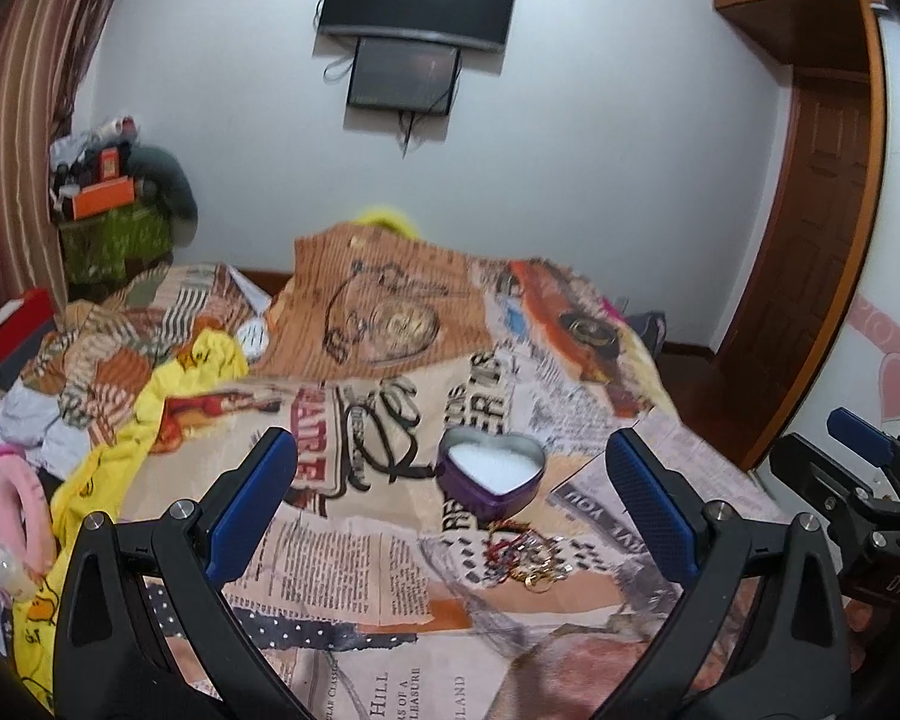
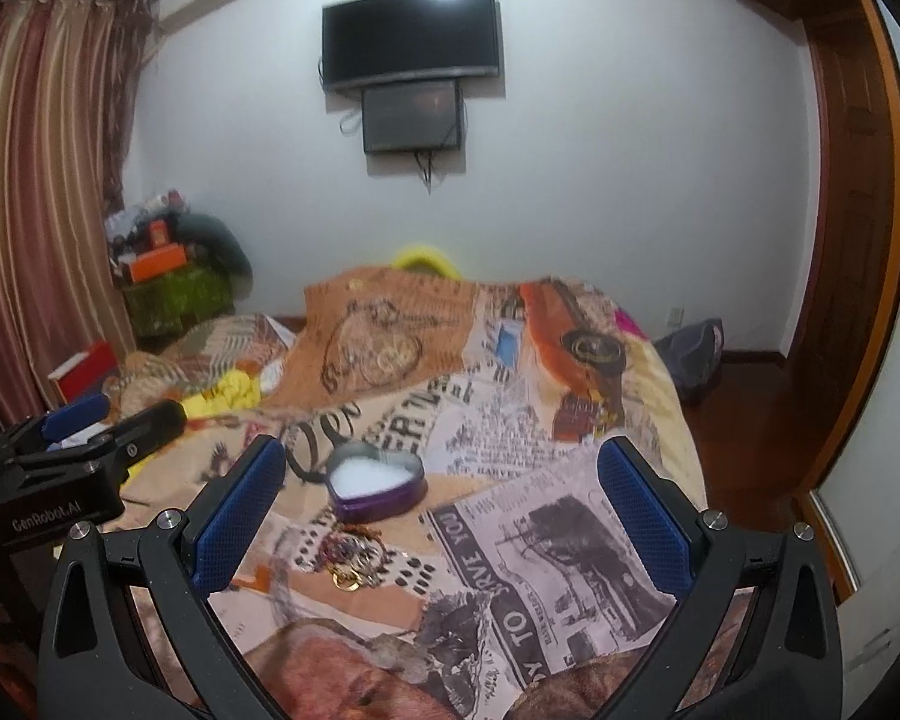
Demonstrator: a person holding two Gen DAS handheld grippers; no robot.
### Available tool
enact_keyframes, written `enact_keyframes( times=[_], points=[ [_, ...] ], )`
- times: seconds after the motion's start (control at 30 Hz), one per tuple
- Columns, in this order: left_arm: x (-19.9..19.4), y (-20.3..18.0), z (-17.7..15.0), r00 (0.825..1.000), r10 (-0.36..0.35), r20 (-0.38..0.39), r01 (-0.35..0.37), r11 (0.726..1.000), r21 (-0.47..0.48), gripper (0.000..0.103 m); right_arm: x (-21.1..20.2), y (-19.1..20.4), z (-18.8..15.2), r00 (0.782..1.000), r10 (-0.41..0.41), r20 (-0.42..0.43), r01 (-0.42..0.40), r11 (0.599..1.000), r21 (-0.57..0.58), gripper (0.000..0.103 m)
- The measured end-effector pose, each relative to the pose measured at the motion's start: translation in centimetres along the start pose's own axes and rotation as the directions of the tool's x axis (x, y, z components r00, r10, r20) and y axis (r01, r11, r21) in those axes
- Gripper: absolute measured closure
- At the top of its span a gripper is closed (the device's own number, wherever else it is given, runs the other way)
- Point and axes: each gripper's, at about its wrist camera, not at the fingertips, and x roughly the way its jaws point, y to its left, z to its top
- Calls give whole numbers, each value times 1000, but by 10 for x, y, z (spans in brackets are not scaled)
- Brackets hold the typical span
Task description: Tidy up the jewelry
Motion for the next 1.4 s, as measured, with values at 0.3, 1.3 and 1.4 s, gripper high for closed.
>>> enact_keyframes(
  times=[0.3, 1.3, 1.4],
  points=[
    [51, 9, -25, 985, 28, -170, -17, 998, 66, 0, 48, -11, -25, 984, 5, -178, -7, 1000, -11, 0],
    [115, -14, -73, 891, -102, -443, 168, 979, 113, 52, 120, 15, -62, 834, 250, -492, -317, 947, -56, 75],
    [118, -18, -76, 881, -119, -458, 194, 974, 120, 64, 123, 17, -63, 825, 264, -499, -335, 940, -57, 80]
  ],
)
